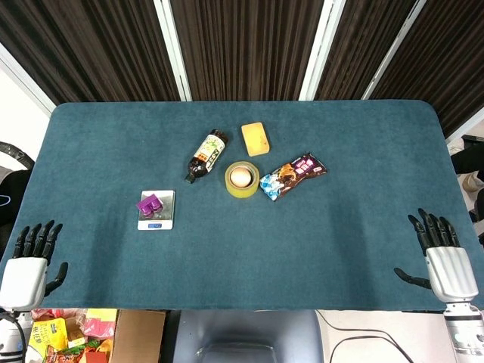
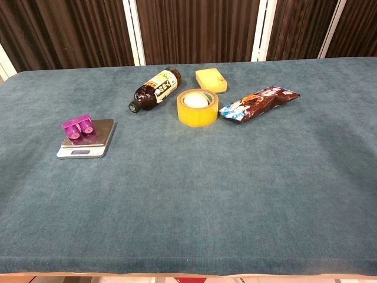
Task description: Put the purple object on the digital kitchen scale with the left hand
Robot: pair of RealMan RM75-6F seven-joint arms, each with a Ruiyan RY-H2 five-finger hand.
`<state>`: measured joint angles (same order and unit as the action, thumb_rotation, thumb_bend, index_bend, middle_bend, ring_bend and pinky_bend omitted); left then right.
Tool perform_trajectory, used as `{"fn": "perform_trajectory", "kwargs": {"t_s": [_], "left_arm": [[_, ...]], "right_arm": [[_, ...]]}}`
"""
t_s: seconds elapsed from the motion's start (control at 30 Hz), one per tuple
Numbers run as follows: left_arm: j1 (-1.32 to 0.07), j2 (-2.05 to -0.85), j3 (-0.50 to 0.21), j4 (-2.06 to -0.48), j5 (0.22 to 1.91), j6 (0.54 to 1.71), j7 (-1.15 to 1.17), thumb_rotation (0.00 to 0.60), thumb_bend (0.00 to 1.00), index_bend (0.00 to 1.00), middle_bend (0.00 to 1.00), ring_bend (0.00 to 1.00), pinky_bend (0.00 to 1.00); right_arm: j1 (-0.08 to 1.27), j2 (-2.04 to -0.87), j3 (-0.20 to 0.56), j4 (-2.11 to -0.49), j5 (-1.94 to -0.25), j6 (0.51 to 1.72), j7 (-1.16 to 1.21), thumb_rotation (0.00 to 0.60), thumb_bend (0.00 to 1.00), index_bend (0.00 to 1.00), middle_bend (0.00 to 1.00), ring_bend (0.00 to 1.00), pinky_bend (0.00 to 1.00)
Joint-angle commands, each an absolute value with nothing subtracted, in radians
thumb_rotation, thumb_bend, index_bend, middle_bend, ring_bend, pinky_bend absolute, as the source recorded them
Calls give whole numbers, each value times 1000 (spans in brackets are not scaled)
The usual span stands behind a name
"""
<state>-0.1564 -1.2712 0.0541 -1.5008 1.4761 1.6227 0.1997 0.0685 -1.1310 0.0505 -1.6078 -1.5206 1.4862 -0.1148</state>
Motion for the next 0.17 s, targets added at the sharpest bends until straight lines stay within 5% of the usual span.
{"fn": "perform_trajectory", "kwargs": {"t_s": [0.03, 0.17], "left_arm": [[-145, -1275, 53, -1501, 1485, 1614, 223, 600, 378, 0, 27, 0, 37], [-144, -1272, 51, -1514, 1494, 1603, 230, 600, 379, 0, 25, 0, 38]], "right_arm": [[68, -1129, 49, -1606, -1525, 1488, -109, 600, 154, 0, 0, 0, 0], [70, -1130, 46, -1603, -1529, 1483, -109, 600, 154, 0, 0, 0, 0]]}}
